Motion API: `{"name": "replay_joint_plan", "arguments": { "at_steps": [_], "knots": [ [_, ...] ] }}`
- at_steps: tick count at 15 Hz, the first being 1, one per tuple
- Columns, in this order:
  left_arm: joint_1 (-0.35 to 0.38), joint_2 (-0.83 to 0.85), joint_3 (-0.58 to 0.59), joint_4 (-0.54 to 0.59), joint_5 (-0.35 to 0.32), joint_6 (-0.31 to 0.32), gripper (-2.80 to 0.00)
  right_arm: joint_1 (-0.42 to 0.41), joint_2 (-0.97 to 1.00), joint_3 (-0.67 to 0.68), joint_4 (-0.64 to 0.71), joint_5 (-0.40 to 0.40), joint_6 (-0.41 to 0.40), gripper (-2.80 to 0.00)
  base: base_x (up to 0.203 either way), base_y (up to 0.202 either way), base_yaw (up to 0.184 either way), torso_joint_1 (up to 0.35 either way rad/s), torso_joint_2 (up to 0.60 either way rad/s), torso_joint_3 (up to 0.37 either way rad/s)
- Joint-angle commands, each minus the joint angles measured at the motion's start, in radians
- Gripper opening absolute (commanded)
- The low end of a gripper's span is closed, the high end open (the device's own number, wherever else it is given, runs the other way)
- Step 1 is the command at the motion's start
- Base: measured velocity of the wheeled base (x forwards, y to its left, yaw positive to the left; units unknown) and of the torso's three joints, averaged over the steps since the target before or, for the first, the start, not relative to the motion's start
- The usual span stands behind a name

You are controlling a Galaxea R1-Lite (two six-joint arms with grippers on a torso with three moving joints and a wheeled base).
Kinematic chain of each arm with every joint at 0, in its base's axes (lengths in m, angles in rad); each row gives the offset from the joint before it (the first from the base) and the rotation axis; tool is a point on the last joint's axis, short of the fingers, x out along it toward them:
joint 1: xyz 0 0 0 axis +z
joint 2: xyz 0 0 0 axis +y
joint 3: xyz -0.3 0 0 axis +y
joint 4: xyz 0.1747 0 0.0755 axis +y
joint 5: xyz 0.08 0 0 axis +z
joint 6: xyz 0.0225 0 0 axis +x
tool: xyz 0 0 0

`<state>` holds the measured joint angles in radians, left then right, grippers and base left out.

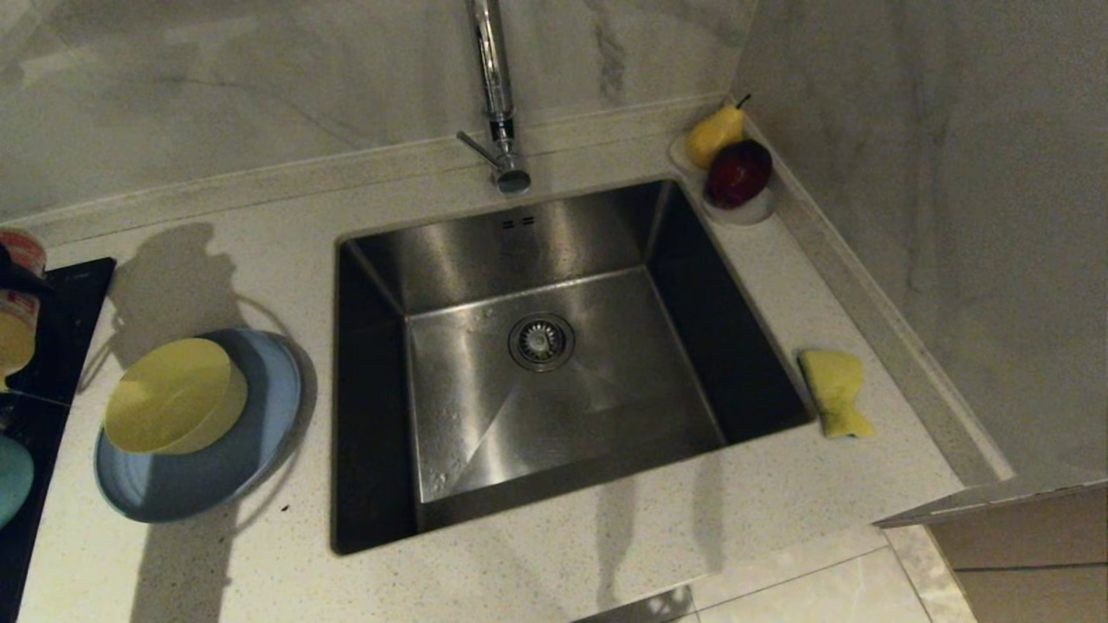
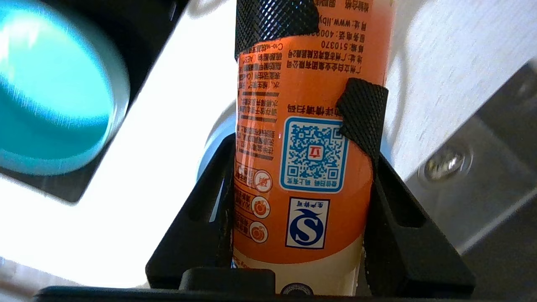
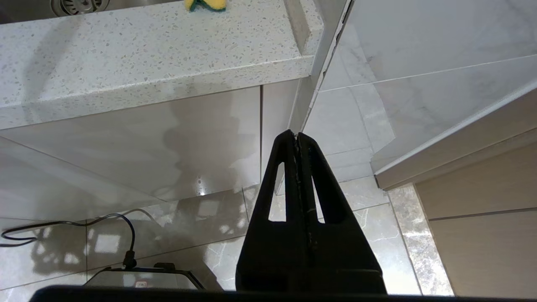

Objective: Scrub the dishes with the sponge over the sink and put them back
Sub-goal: Place the dish soap on the table

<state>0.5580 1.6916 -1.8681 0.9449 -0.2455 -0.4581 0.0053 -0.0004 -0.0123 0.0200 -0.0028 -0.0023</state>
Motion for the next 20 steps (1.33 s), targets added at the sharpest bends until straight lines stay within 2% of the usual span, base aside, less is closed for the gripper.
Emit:
{"name": "replay_joint_plan", "arguments": {
  "at_steps": [1, 6, 12, 15, 17, 20],
  "knots": [
    [0.005, -0.035, -0.007, 0.075, -0.033, -0.003, -2.80, 0.001, -0.001, 0.000, 0.000, 0.000, -0.001, -2.80, 0.000, 0.000, 0.000, 0.000, 0.00, 0.000],
    [0.013, -0.089, -0.011, 0.098, -0.148, -0.034, -2.80, 0.001, -0.001, 0.000, 0.000, 0.000, -0.001, -2.80, 0.000, 0.000, 0.000, 0.000, 0.00, 0.000],
    [0.012, -0.126, -0.011, 0.232, -0.293, -0.033, -2.80, 0.001, -0.001, 0.000, 0.000, 0.000, -0.001, -2.80, 0.000, 0.000, 0.000, 0.000, 0.00, 0.000],
    [0.011, -0.138, -0.011, 0.262, -0.354, -0.033, -2.80, 0.001, -0.001, 0.000, 0.000, 0.000, -0.001, -2.80, 0.000, 0.000, 0.000, 0.000, 0.00, 0.000],
    [0.011, -0.138, -0.012, 0.310, -0.420, -0.034, -2.80, 0.001, -0.001, 0.000, 0.000, 0.000, -0.001, -2.80, 0.000, 0.000, 0.000, 0.000, 0.00, 0.000],
    [0.002, -0.127, -0.011, 0.370, -0.471, -0.034, -2.80, 0.001, -0.001, 0.000, 0.000, 0.000, -0.001, -2.80, 0.000, 0.000, 0.000, 0.000, 0.00, 0.000]
  ]
}}
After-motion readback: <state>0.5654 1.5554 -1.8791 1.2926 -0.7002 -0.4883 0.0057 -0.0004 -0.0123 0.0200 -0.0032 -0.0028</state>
